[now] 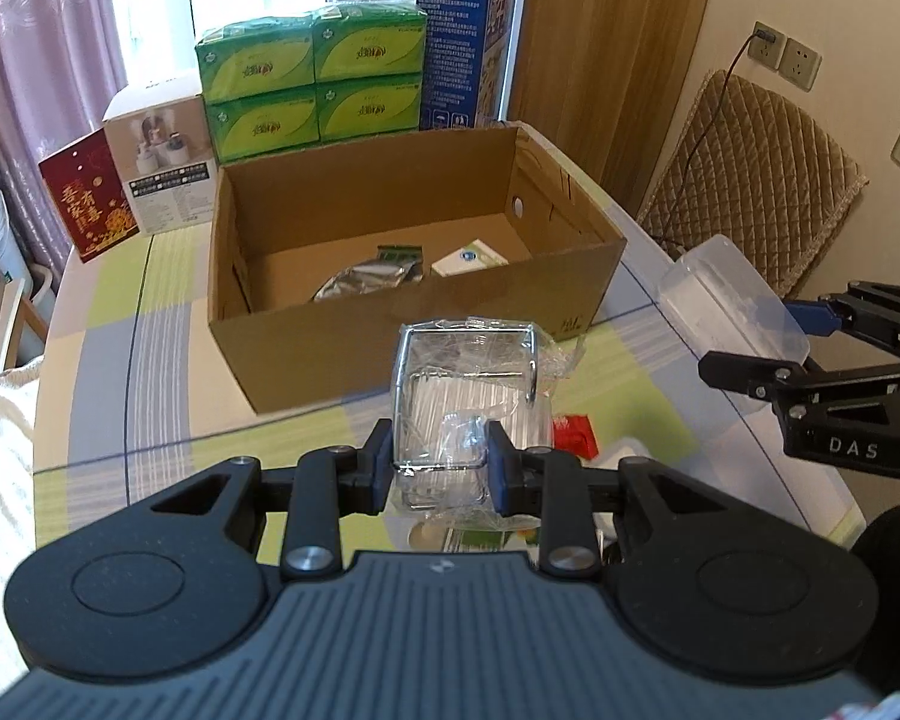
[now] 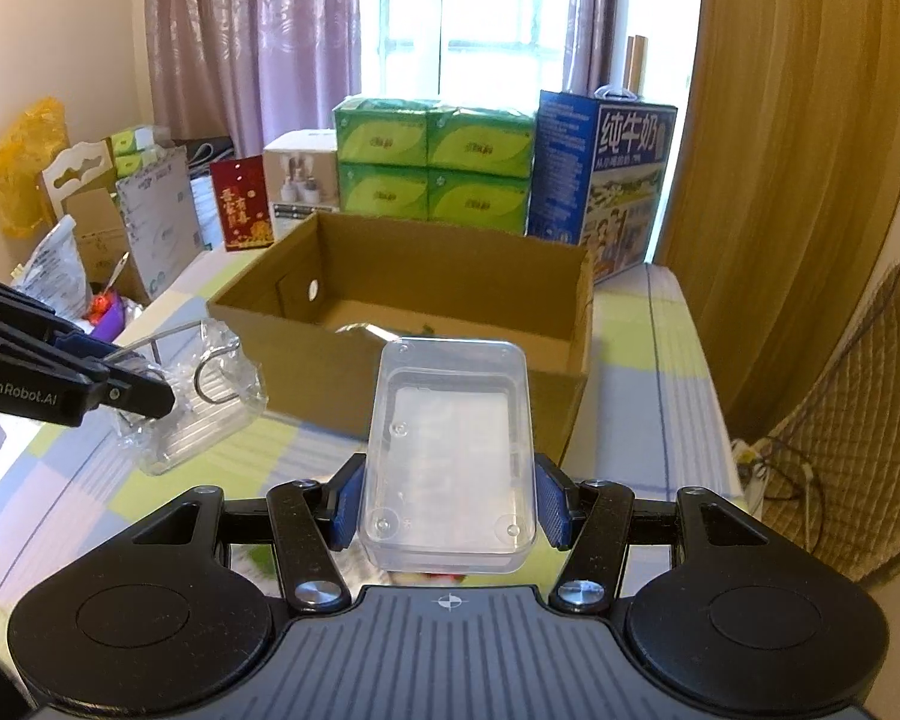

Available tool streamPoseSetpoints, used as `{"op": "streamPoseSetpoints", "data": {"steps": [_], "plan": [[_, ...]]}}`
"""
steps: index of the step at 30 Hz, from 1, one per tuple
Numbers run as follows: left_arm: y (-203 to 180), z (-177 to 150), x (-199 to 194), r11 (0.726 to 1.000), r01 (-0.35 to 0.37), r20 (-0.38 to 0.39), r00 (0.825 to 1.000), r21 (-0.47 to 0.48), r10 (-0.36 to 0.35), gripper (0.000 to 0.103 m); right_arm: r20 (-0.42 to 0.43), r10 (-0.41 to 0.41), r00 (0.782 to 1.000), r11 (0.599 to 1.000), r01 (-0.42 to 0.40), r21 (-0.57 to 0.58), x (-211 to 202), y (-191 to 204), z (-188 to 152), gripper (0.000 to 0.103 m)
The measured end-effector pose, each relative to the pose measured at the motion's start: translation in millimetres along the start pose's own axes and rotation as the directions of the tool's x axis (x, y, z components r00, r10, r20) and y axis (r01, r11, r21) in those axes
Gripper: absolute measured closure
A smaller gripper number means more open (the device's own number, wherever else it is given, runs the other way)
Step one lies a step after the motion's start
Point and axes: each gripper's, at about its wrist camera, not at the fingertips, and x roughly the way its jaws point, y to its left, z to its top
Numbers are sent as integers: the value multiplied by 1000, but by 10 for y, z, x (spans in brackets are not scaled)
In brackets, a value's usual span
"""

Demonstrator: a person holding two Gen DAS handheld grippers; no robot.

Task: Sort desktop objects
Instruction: 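Lower the clear packet and plastic container into the cardboard box and release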

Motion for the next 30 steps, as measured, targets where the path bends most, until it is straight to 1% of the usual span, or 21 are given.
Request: {"op": "streamPoseSetpoints", "data": {"steps": [11, 20, 24, 30], "plan": [[120, 466, 304, 1000, 1, 1, 1000, -2, -1, 77, 10, -8, 1000, 1000, 8, -15, 330, -249, 451, 49], [301, 852, 608, 1000, -12, -3, 1000, -16, 12, 77, -2, -4, 1000, 1000, 4, -28, 772, -364, 779, 49], [383, 1010, 787, 1000, -15, -2, 1000, -23, 15, 77, -19, 0, 1000, 1000, 0, -14, 1006, -462, 901, 49], [499, 1162, 1085, 998, -3, -1, 1000, -70, 3, 77, -45, -10, 999, 1000, 9, -11, 1334, -548, 1030, 49]]}}
